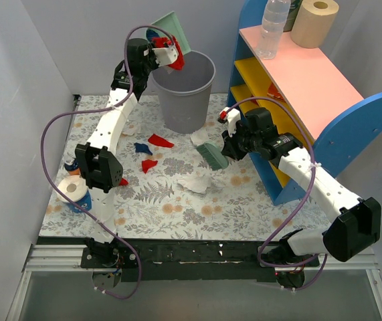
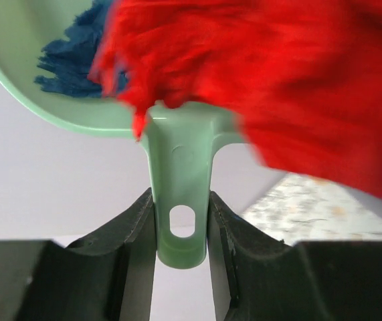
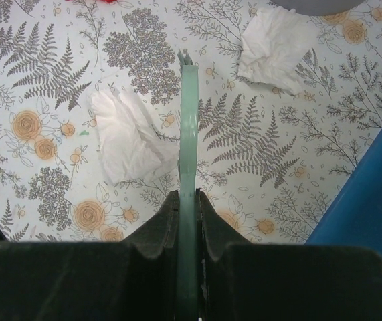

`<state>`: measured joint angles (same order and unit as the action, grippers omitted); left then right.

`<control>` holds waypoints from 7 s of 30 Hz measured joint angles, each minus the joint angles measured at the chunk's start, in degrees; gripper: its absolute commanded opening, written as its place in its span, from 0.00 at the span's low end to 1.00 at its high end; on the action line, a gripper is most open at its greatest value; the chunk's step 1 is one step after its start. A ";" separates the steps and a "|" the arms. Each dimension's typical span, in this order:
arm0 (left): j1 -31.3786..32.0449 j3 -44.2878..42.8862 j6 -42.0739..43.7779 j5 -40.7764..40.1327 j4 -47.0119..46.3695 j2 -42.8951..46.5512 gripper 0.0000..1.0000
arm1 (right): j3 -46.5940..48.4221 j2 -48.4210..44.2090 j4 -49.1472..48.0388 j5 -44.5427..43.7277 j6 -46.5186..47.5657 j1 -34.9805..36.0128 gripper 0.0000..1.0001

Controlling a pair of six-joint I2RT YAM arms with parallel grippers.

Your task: Sweep away the paper scraps from the table

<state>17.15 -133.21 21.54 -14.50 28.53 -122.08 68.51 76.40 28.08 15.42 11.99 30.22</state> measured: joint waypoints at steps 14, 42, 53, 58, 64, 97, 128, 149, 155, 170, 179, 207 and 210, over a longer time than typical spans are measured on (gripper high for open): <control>-0.55 4.90 43.63 0.98 -15.72 -0.15 0.00 | -0.17 -0.04 0.00 0.42 0.02 0.00 0.01; -3.26 11.72 0.70 -8.61 -3.67 12.70 0.00 | 3.56 1.60 0.07 2.34 1.62 0.00 0.01; -5.07 42.10 -33.57 -7.58 11.61 52.76 0.00 | 33.42 26.82 -3.02 12.85 -4.96 7.91 0.01; -4.94 50.77 -36.74 -8.13 12.44 56.98 0.00 | 51.80 44.37 -9.44 19.52 -16.83 13.09 0.01; -3.28 56.68 -34.97 -11.17 15.63 58.12 0.00 | 62.53 58.69 -18.03 22.62 -36.26 17.97 0.01; -4.35 66.14 -30.49 -10.10 7.43 64.13 0.00 | 20.59 36.74 -4.33 11.28 -35.12 7.96 0.01; -4.68 52.96 -31.30 -13.88 24.92 65.02 0.00 | 59.89 73.13 -48.74 3.78 -37.11 17.77 0.01; -4.68 50.01 -32.30 -14.60 29.49 62.20 0.00 | 53.02 74.23 -45.70 -8.09 -57.86 19.98 0.01; -4.68 55.69 -31.85 -12.50 26.51 65.18 0.00 | 33.38 59.54 -40.81 -7.76 -59.80 17.94 0.01; -4.68 72.81 -28.81 1.27 18.67 64.65 0.00 | -6.19 23.69 -32.50 -0.68 -38.21 14.88 0.01; -4.68 73.64 -19.45 8.26 27.54 55.45 0.00 | 9.70 21.97 -10.60 12.41 -13.90 4.31 0.01; -4.68 75.87 -4.68 10.40 34.56 40.30 0.00 | 20.20 28.35 -6.88 -18.03 -3.23 8.63 0.01; -4.68 74.51 -3.72 9.22 36.15 39.58 0.00 | 22.27 30.80 -8.37 -20.63 -1.79 11.23 0.01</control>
<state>12.47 -58.70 17.82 -5.28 64.69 -82.50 90.78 107.20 19.70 -5.21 10.20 41.45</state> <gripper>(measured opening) 0.294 0.139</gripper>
